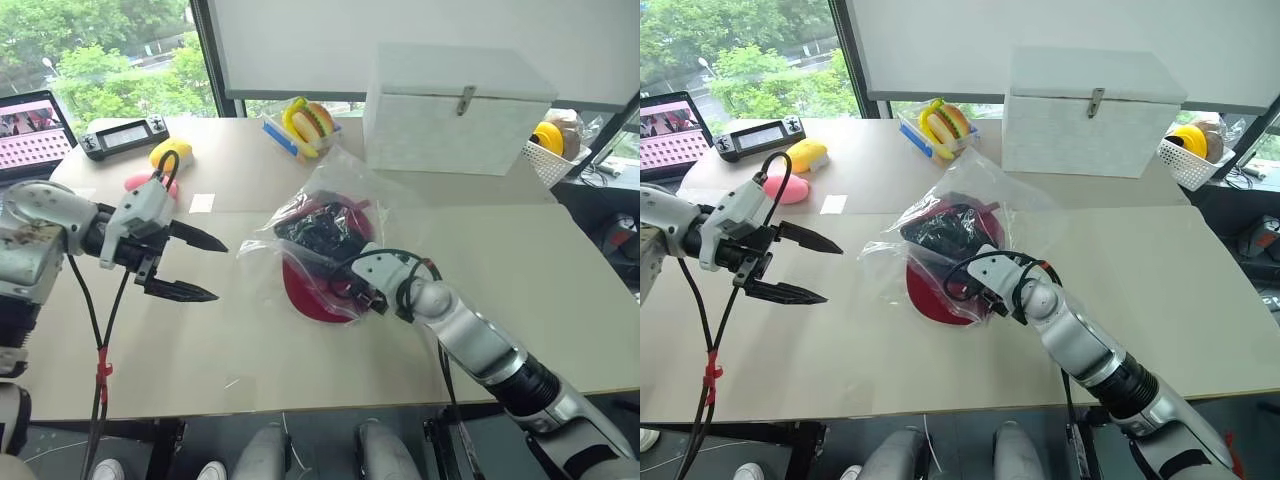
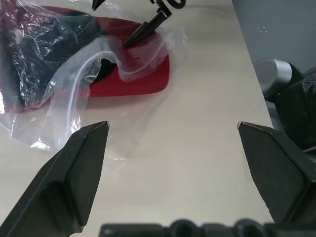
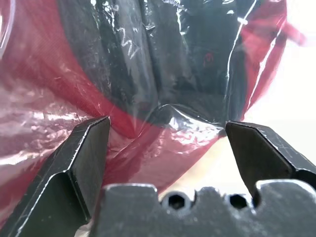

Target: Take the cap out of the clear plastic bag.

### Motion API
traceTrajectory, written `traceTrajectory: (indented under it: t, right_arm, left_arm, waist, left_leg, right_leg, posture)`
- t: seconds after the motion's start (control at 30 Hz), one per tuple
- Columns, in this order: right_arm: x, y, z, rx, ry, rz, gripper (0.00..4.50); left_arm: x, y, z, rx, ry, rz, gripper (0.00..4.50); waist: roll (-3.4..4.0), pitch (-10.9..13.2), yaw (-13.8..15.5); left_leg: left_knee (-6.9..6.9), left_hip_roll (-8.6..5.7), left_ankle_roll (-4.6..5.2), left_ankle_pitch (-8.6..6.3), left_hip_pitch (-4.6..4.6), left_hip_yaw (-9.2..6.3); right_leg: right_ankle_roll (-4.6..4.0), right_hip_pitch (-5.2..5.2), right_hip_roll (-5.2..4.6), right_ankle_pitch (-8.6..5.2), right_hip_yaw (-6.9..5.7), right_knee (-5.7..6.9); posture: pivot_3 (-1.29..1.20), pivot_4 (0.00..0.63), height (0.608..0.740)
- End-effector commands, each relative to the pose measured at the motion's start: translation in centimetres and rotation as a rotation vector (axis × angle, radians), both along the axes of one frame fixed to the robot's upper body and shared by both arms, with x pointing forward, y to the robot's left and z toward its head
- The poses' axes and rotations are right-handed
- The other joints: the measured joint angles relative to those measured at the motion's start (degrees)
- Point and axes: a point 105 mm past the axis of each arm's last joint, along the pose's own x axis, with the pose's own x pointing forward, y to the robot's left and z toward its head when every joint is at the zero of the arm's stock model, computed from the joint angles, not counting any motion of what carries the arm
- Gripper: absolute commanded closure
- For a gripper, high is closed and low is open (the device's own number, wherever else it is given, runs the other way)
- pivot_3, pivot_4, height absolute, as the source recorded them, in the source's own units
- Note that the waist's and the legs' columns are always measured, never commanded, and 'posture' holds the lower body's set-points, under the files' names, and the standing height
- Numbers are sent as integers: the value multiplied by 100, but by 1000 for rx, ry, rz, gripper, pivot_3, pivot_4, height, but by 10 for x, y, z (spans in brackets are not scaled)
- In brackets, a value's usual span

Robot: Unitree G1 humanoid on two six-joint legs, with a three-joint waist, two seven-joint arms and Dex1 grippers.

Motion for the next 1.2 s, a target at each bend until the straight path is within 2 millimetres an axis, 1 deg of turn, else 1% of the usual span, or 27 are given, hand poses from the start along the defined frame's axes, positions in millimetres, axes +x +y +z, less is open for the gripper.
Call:
traceTrajectory:
  t: [0.03, 0.13, 0.2, 0.27, 0.37, 0.43, 0.5, 0.6, 0.67, 0.8, 0.93, 1.07, 1.13, 1.2]
  right_arm:
    - [22, -35, -7, -126, -28, -78, 102]
    - [29, -40, 6, -142, -71, -65, 102]
    - [24, -40, 17, -89, -74, -57, 102]
    - [6, -34, 30, 45, -36, -26, 102]
    - [-28, -18, 49, 344, 90, 41, 102]
    - [-43, -10, 58, 453, 143, 71, 102]
    - [-56, -1, 66, 547, 189, 113, 102]
    - [-68, 13, 71, 669, 239, 147, 102]
    - [-70, 20, 68, 679, 254, 134, 102]
    - [-73, 43, 57, 656, 277, 127, 102]
    - [-70, 56, 43, 565, 277, 114, 102]
    - [-75, 71, 47, 571, 292, 162, 102]
    - [-76, 72, 44, 517, 286, 167, 102]
    - [-70, 66, 34, 382, 241, 137, 102]
  left_arm:
    - [1, -5, 8, -15, -47, -8, 0]
    - [1, -9, 6, -23, -48, -20, 0]
    - [3, -11, 6, -26, -50, -23, 0]
    - [6, -14, 6, -32, -54, -24, 0]
    - [9, -16, 5, -34, -60, -31, 0]
    - [10, -17, 4, -36, -62, -34, 0]
    - [12, -19, 5, -38, -65, -38, 0]
    - [16, -23, 6, -42, -72, -46, 0]
    - [18, -25, 6, -41, -75, -52, 0]
    - [19, -27, 7, -42, -75, -56, 0]
    - [20, -27, 8, -39, -74, -59, 0]
    - [20, -27, 9, -35, -69, -57, 0]
    - [20, -26, 9, -34, -69, -55, 0]
    - [20, -26, 9, -34, -67, -55, 0]
  waist:
    - [0, 0, 0]
    - [0, 0, 7]
    - [1, 1, 18]
    - [1, 1, 31]
    - [3, 2, 46]
    - [3, 2, -3]
    - [3, 2, -43]
    - [3, 2, -44]
    - [4, 3, -39]
    - [5, 4, -35]
    - [6, 4, -36]
    - [6, 4, -35]
    - [6, 4, -44]
    - [6, 4, -39]
  left_leg:
    - [0, 0, 0, 0, 12, -1]
    - [-3, 1, 0, 0, 28, -3]
    - [-3, 0, 0, -1, 28, -3]
    - [-5, -1, 0, -1, 23, -6]
    - [-4, -3, 1, -2, -6, -17]
    - [-3, -2, 1, -2, -26, -26]
    - [-1, 0, 1, -2, -52, -29]
    - [-2, 4, 1, -2, -45, -28]
    - [-3, 5, 1, -2, -43, -24]
    - [-3, 3, 1, -2, -44, -19]
    - [-3, 3, 1, -2, -48, -15]
    - [-3, 3, 1, -2, -48, -14]
    - [-3, 4, 1, -2, -47, -17]
    - [-3, 3, 1, -2, -47, -18]
  right_leg:
    - [3, 14, 0, -2, -2, -3]
    - [5, 33, 0, -3, -3, -9]
    - [4, 32, 0, -3, -2, -9]
    - [-1, 29, 0, 0, -3, -8]
    - [-24, 8, 2, 13, -2, -10]
    - [-28, -12, 3, 16, -1, -2]
    - [-31, -55, 2, 18, 11, 8]
    - [-33, -59, 5, 18, 9, 14]
    - [-32, -59, 7, 18, 8, 16]
    - [-32, -60, 6, 18, 10, 15]
    - [-33, -67, 6, 18, 9, 18]
    - [-33, -66, 6, 18, 9, 17]
    - [-32, -67, 6, 18, 9, 18]
    - [-33, -66, 6, 19, 9, 18]
  posture:
    - [0, 150, 740]
    - [0, 150, 740]
    - [0, 150, 740]
    - [0, 150, 740]
    - [0, 150, 740]
    - [0, 150, 740]
    - [0, 150, 740]
    - [0, 150, 740]
    - [0, 150, 740]
    - [0, 150, 740]
    - [0, 150, 740]
    - [0, 150, 740]
    - [0, 150, 740]
    - [0, 150, 740]
